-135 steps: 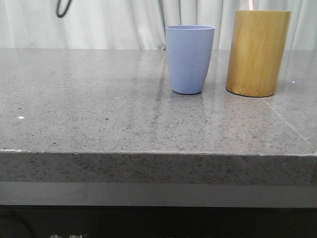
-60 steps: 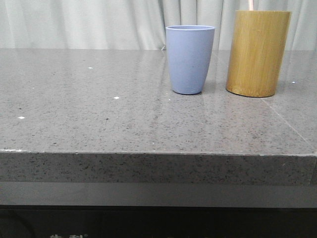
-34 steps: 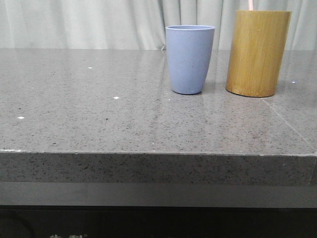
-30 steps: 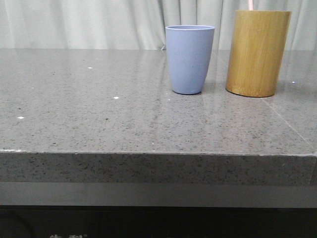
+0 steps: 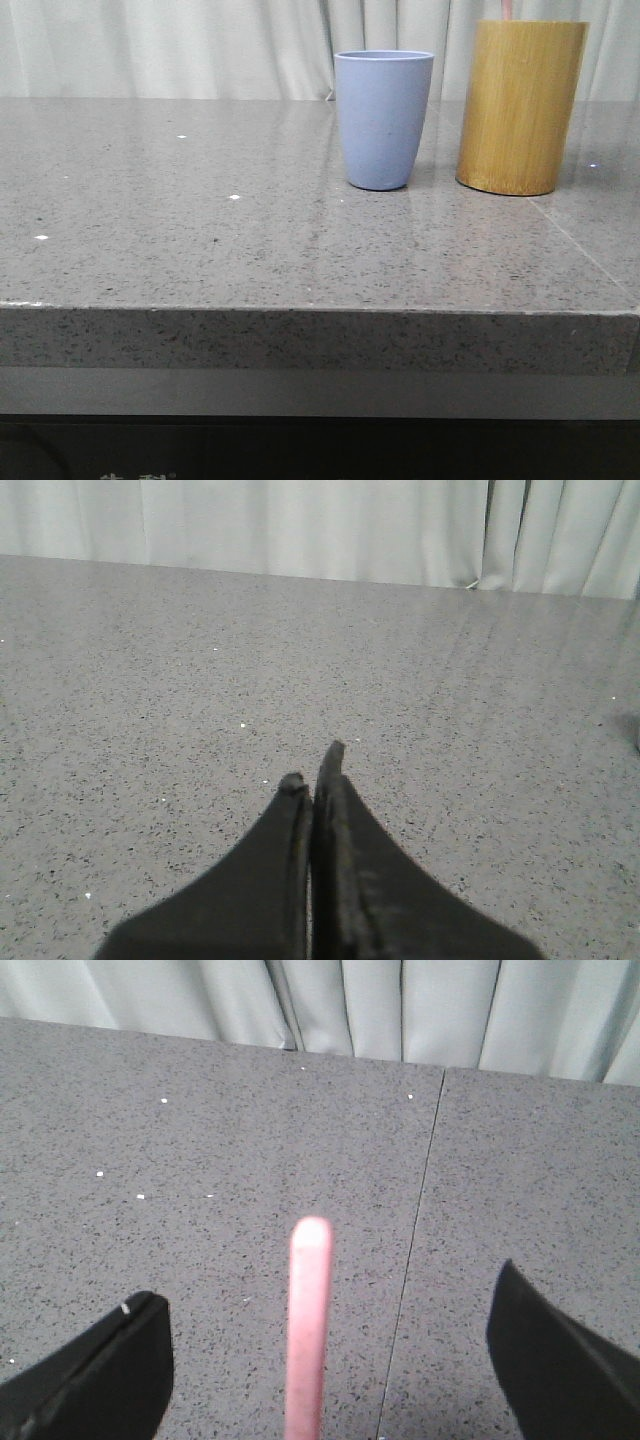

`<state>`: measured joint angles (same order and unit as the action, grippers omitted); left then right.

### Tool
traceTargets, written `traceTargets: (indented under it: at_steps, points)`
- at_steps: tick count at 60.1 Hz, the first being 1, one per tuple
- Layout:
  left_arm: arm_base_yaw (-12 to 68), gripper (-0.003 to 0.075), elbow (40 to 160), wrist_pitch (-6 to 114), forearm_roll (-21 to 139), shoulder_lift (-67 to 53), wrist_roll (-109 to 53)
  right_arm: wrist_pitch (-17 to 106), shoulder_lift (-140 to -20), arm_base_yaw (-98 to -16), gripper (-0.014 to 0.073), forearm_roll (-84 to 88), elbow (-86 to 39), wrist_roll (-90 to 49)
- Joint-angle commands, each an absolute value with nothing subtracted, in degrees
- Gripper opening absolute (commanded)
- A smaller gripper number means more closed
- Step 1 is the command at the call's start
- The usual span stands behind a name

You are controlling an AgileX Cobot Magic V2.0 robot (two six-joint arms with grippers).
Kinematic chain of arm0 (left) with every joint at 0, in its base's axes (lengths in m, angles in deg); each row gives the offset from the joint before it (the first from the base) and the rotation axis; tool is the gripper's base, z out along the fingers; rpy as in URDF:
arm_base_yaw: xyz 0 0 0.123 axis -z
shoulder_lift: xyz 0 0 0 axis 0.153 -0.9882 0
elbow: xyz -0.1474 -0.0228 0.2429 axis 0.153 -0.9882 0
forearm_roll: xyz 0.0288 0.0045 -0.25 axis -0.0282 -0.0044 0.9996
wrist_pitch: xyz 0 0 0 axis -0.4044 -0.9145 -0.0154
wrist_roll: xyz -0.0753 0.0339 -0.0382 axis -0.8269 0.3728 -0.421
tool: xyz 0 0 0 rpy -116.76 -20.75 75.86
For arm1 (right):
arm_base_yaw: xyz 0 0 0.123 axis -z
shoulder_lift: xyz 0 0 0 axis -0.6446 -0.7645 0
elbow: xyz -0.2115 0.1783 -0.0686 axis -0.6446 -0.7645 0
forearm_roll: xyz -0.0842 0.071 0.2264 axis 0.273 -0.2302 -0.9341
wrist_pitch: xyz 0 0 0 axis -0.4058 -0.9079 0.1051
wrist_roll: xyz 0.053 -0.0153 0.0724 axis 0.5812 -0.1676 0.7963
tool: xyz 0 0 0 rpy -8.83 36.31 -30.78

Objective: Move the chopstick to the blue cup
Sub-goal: 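Grasp the pink stick with the right gripper and lift it out, then carry the pink stick over the blue cup and lower it inside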

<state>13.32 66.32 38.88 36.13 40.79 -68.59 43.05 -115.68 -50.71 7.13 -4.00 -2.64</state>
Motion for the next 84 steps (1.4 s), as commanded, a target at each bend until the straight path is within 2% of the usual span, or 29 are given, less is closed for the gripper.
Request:
traceTargets:
  at_steps: [1, 5, 8, 12, 18, 22, 26, 29, 49, 58, 74, 84]
  points:
    - [13.22, -0.0019, 67.75, 44.10, 36.76, 40.16, -68.97, 48.06, -113.90, -50.53, 0.0643, 6.89, -1.68, -2.58]
    - [13.22, -0.0019, 67.75, 44.10, 36.76, 40.16, -68.97, 48.39, -114.26, -50.53, 0.0631, 6.89, -1.68, -2.58]
    - [13.22, -0.0019, 67.75, 44.10, 36.76, 40.16, -68.97, 48.39, -114.26, -50.53, 0.0582, 6.89, -1.68, -2.58]
    - [13.22, -0.0019, 67.75, 44.10, 36.76, 40.16, -68.97, 48.45, -114.20, -50.53, 0.0451, 6.89, -1.68, -2.58]
    - [13.22, -0.0019, 67.75, 44.10, 36.76, 40.16, -68.97, 48.51, -113.61, -50.53, 0.0200, 6.89, -1.68, -2.58]
    - [13.22, -0.0019, 67.75, 44.10, 36.76, 40.16, -68.97, 48.64, -113.11, -50.53, 0.0073, 6.89, -1.68, -2.58]
    - [13.22, -0.0019, 67.75, 44.10, 36.76, 40.16, -68.97, 48.96, -112.33, -50.53, -0.0032, 6.89, -1.68, -2.58]
    - [13.22, -0.0019, 67.75, 44.10, 36.76, 40.16, -68.97, 49.42, -111.52, -50.53, -0.0074, 6.89, -1.68, -2.58]
    - [13.22, -0.0019, 67.75, 44.10, 36.76, 40.16, -68.97, 56.87, -102.53, -51.52, -0.0067, 6.89, -1.61, -2.58]
    - [13.22, -0.0019, 67.75, 44.10, 36.76, 40.16, -68.97, 64.25, -99.04, -55.44, -0.0067, 6.89, -1.60, -2.58]
    - [13.22, -0.0019, 67.75, 44.10, 36.76, 40.16, -68.97, 66.45, -101.40, -64.94, -0.0067, 6.89, -1.32, -2.58]
    - [13.22, -0.0019, 67.75, 44.10, 36.76, 40.16, -68.97, 66.00, -106.02, -66.53, -0.0057, 6.89, -1.32, -2.58]
